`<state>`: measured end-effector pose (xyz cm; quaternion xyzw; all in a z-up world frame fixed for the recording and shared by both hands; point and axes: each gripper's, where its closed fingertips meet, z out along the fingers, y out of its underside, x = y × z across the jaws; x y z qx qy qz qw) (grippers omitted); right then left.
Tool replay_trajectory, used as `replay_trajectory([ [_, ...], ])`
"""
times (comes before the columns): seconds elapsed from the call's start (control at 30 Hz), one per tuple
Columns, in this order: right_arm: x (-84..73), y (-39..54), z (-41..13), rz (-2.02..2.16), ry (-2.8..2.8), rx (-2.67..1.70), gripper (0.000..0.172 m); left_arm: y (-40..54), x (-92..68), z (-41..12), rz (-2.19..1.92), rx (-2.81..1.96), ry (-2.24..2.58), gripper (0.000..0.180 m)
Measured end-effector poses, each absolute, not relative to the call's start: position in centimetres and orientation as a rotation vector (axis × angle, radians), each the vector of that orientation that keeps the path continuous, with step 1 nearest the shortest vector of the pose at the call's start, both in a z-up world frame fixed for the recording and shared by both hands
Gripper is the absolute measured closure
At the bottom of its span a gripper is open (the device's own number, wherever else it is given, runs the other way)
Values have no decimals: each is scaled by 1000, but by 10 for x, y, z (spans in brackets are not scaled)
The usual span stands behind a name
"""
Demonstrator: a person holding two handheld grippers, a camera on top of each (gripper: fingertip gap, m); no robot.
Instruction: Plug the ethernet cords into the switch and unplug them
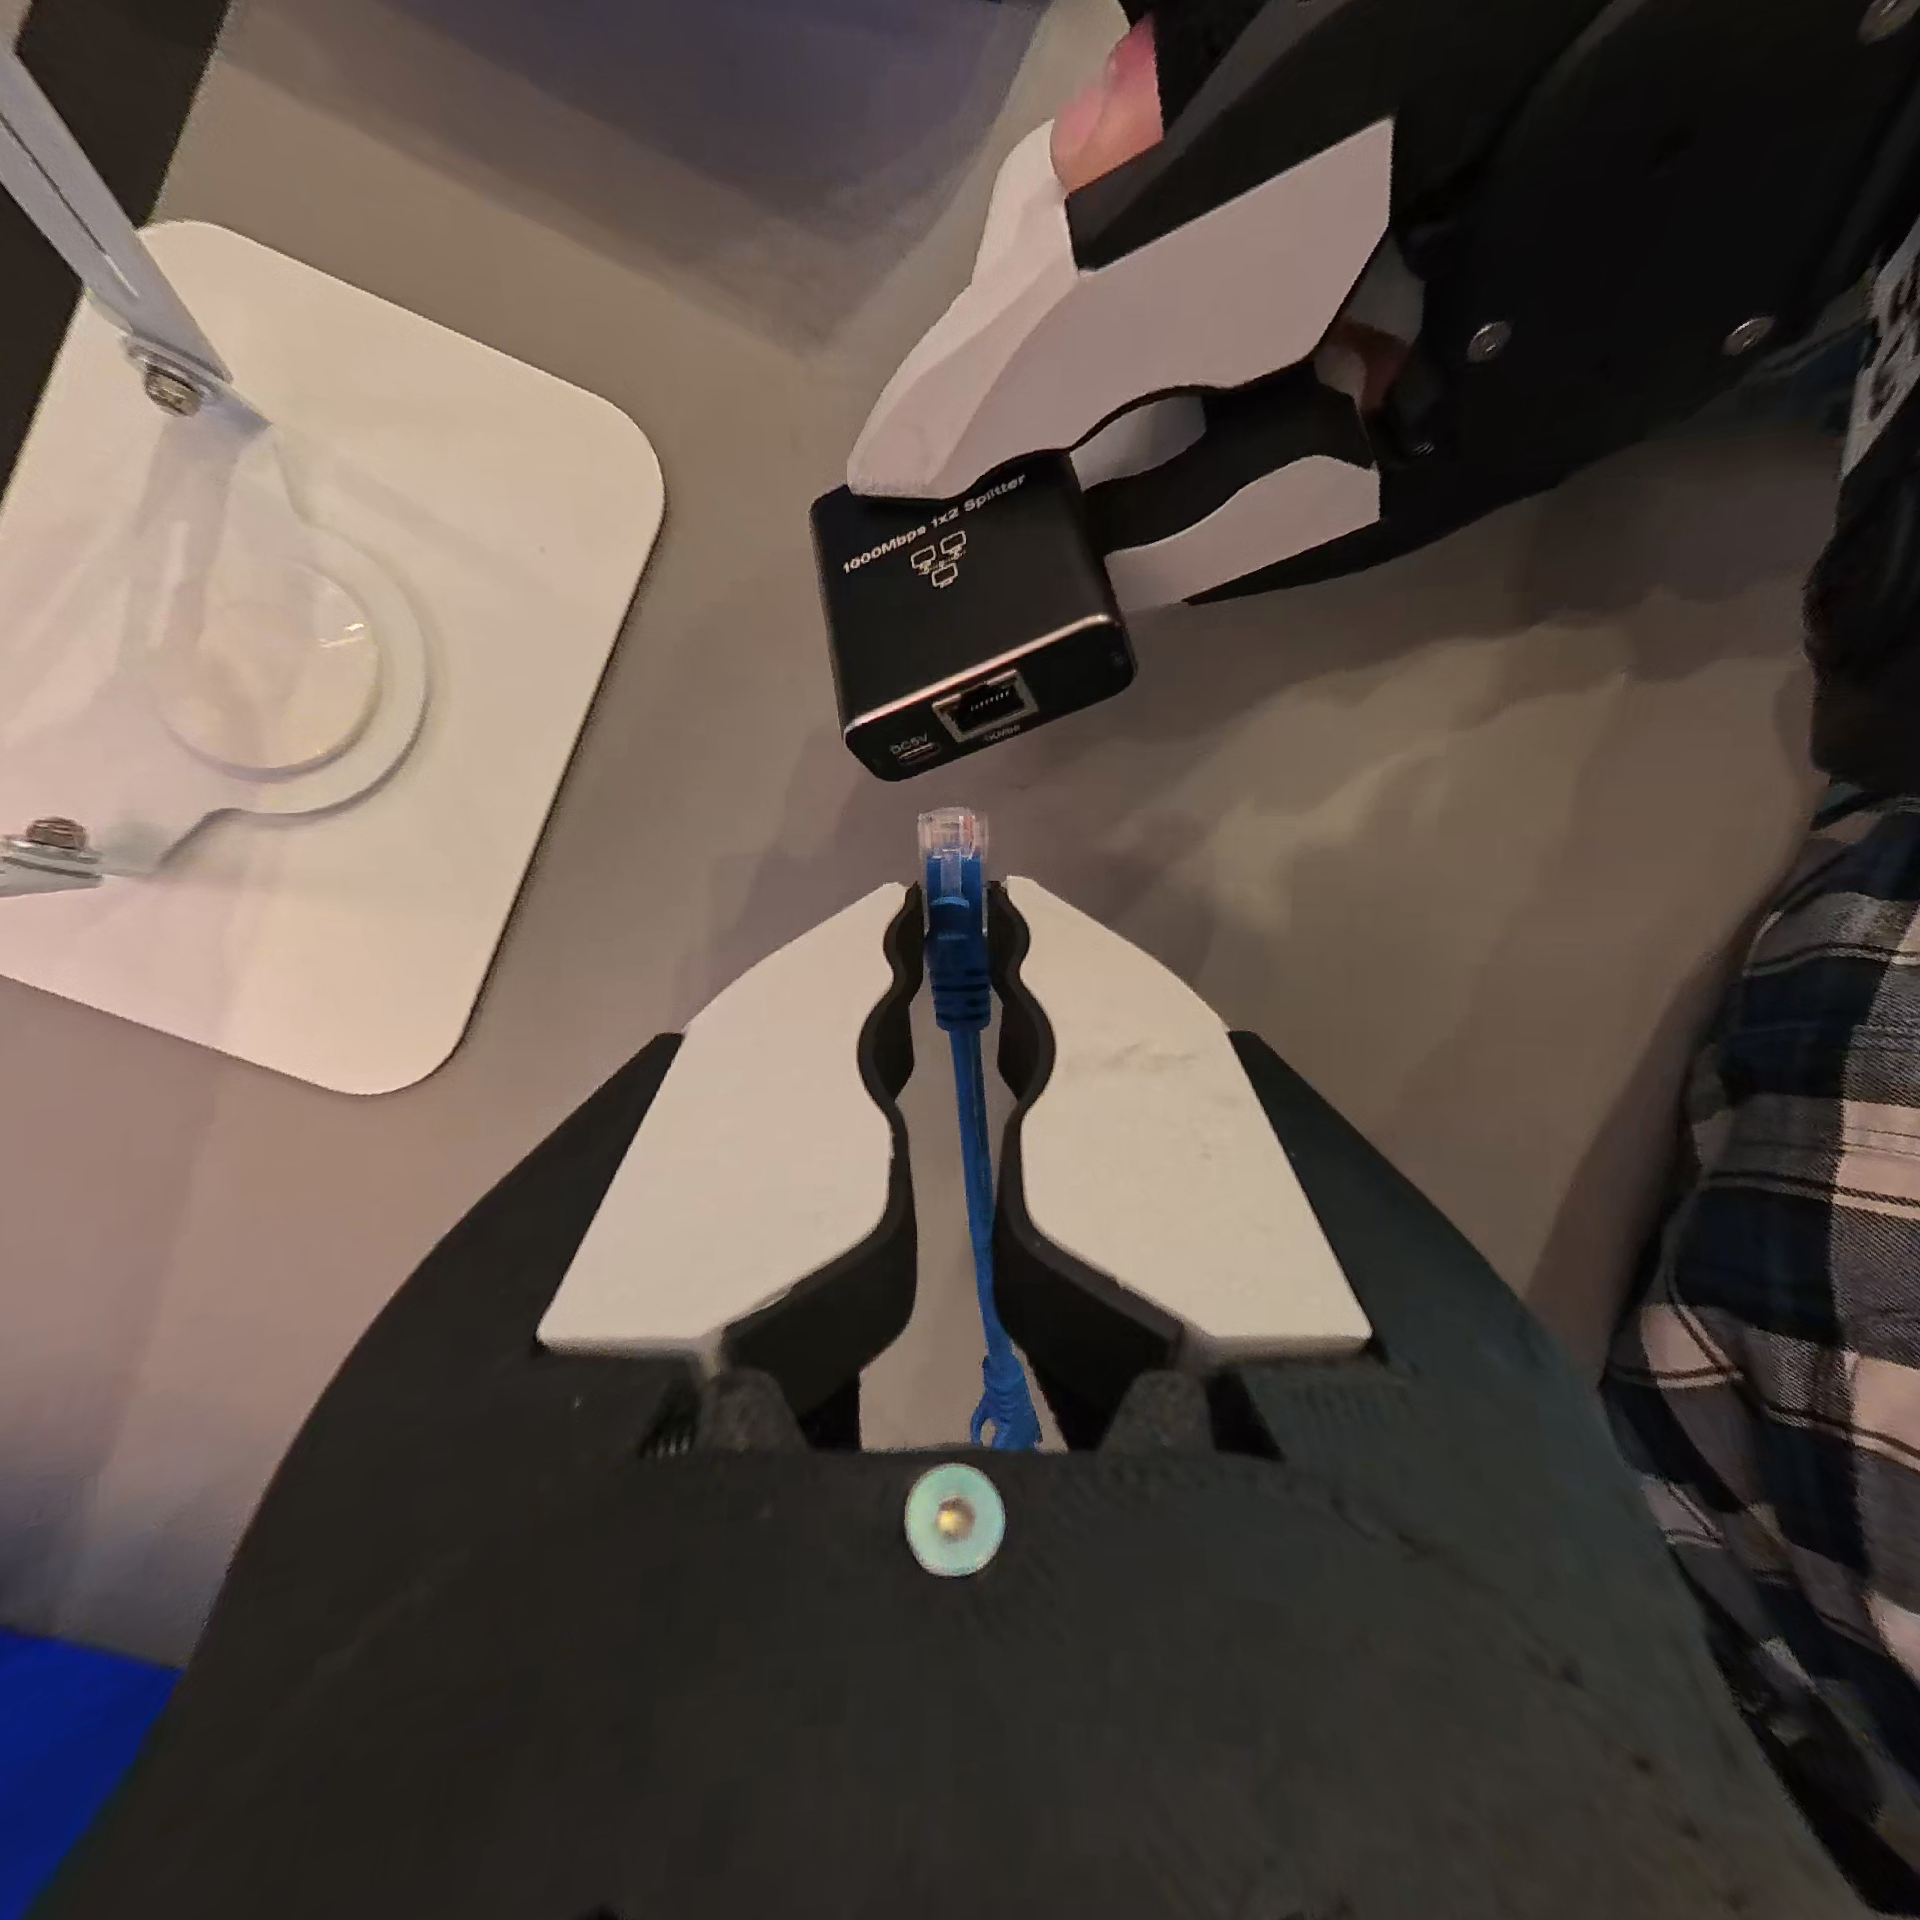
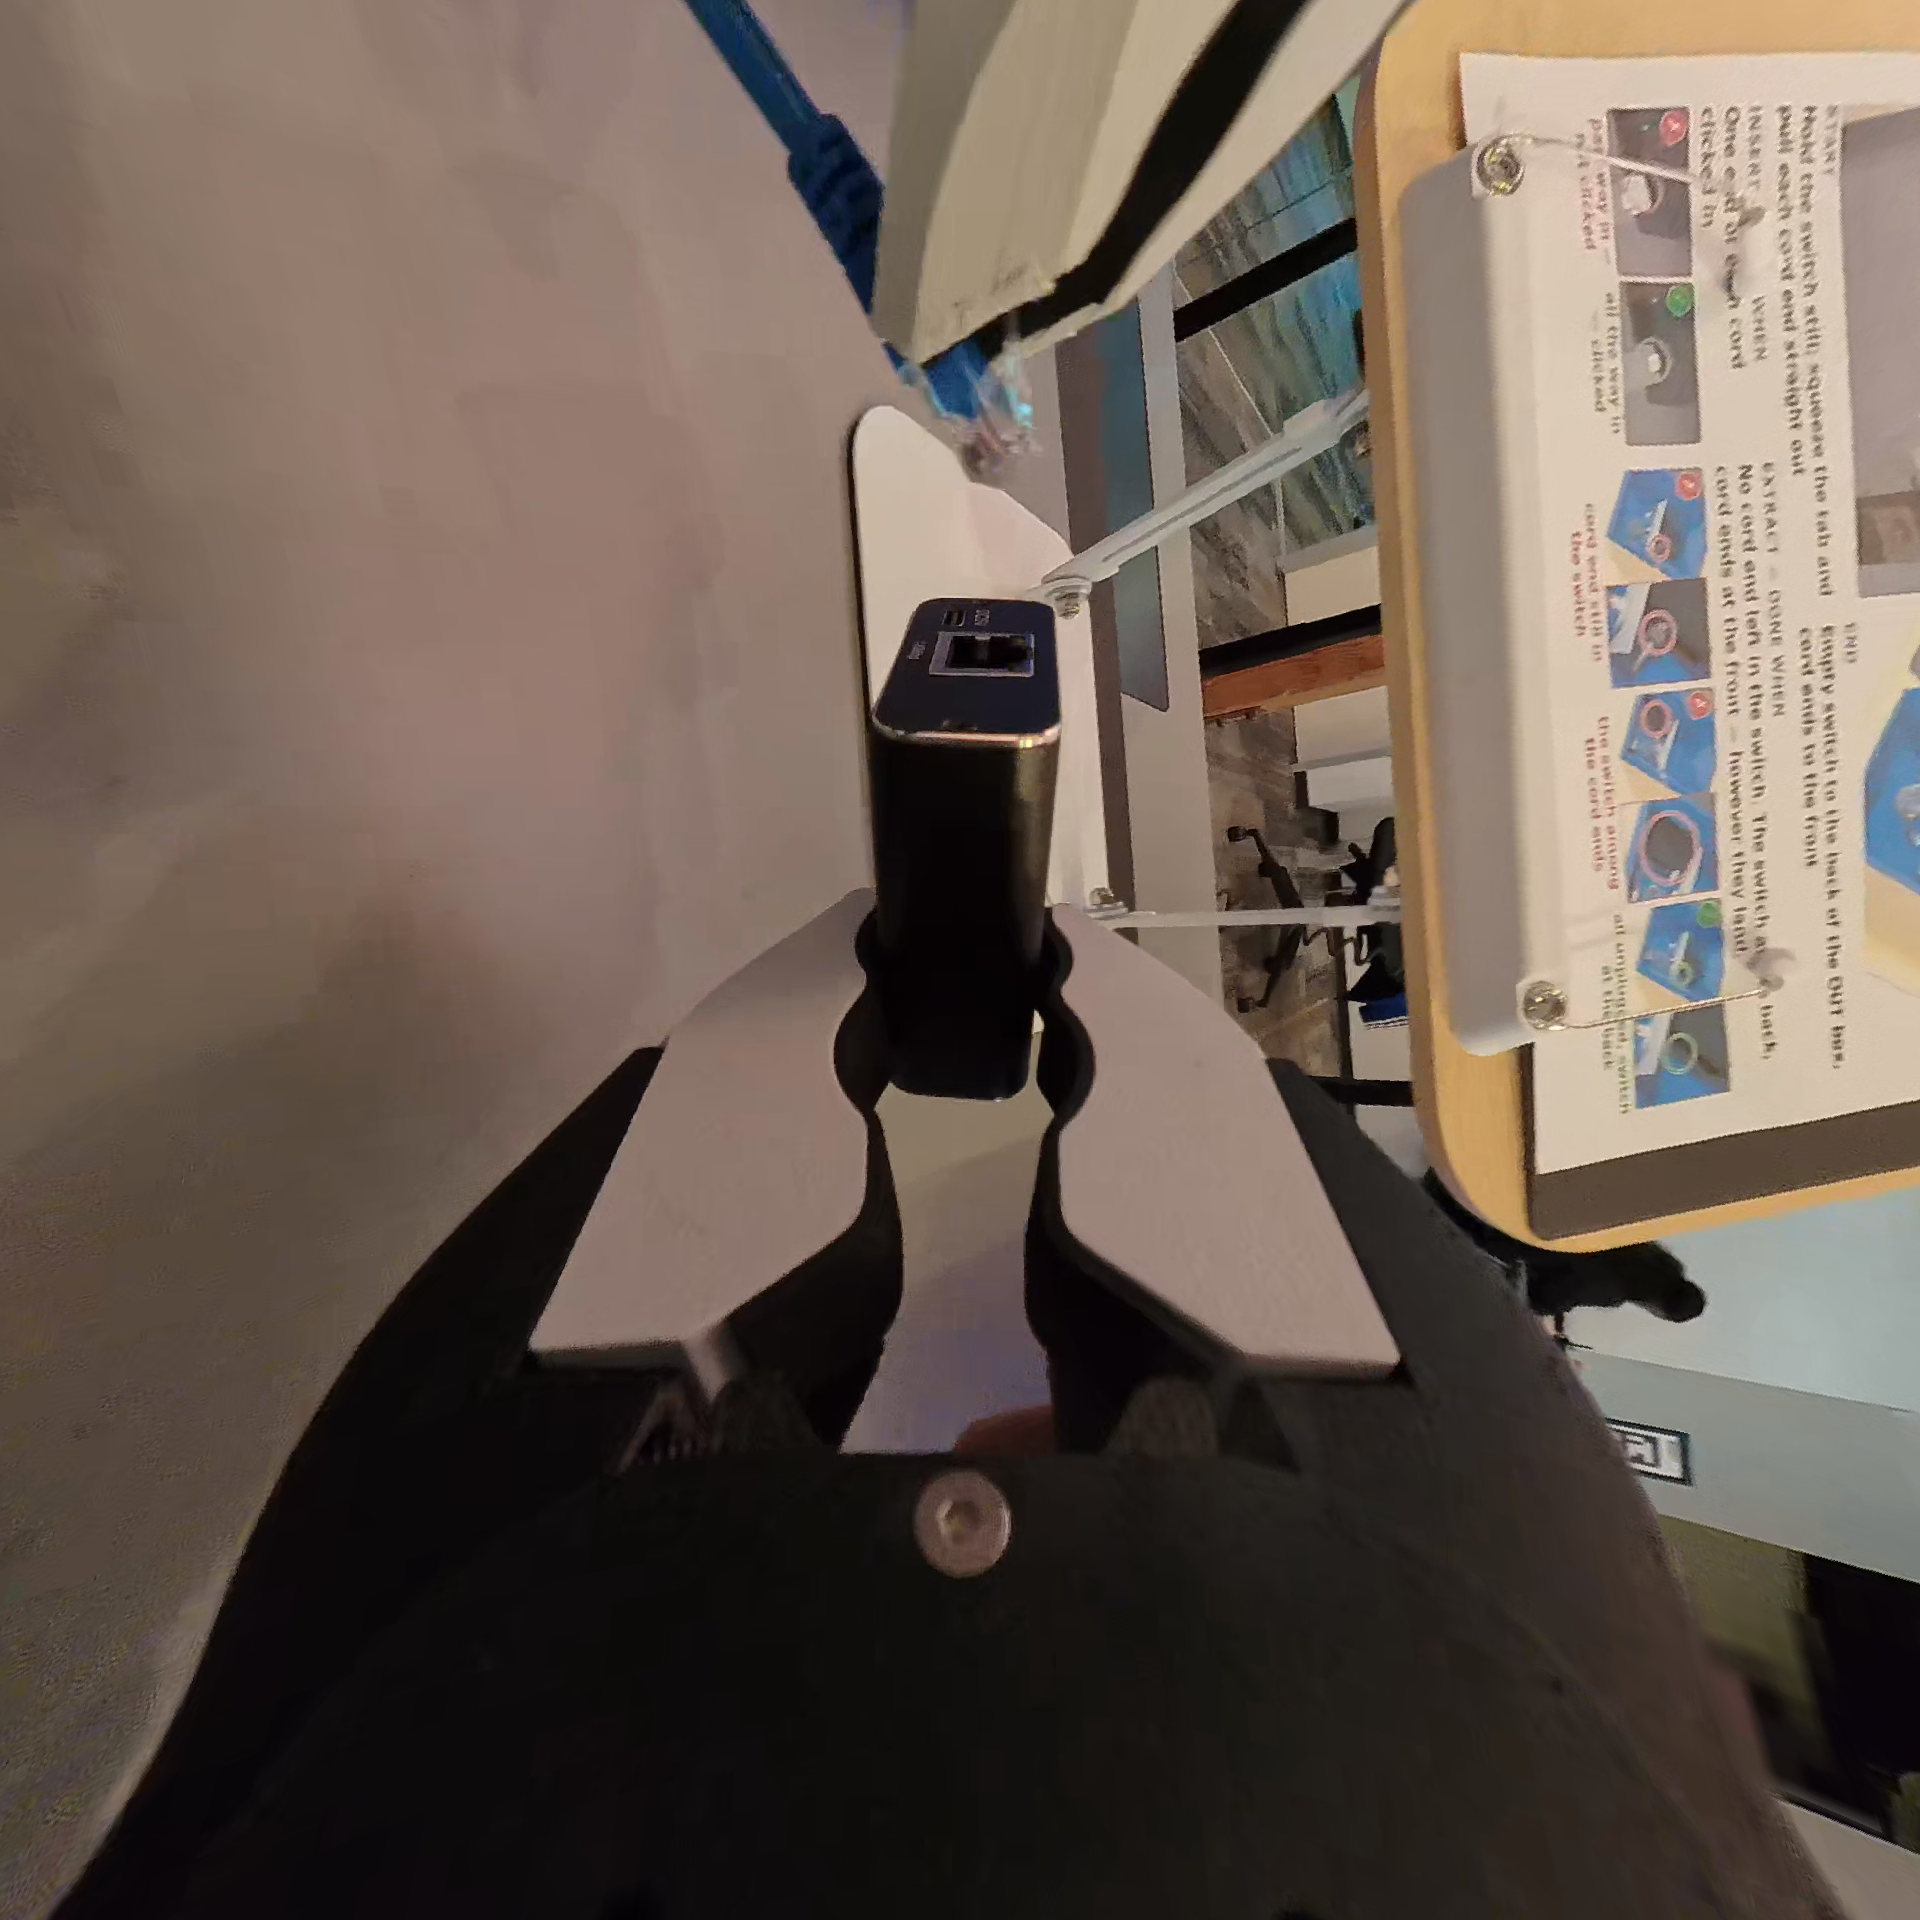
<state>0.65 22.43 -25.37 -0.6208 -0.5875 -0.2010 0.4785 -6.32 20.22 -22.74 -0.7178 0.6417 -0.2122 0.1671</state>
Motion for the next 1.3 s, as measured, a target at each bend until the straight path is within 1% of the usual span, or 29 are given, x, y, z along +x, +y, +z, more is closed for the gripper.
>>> replay_trajectory([
  [0.03, 6, 225, -251, -503, -1445, -1509, 147, 204, -64, -224, -588, -2038, 1832, 169],
  [0.33, -10, 255, -204, -547, -1453, -1417, 147, 222, -83, -199, -484, -2045, 1842, 169],
  [0.57, -28, 271, -175, -547, -1462, -1335, 147, 237, -100, -179, -494, -2056, 1777, 169],
  [1.07, -21, 270, -173, -555, -1449, -1324, 147, 237, -90, -171, -538, -2036, 1800, 169],
  [1.3, -19, 271, -181, -586, -1469, -1342, 147, 236, -88, -171, -480, -2069, 1832, 169],
])
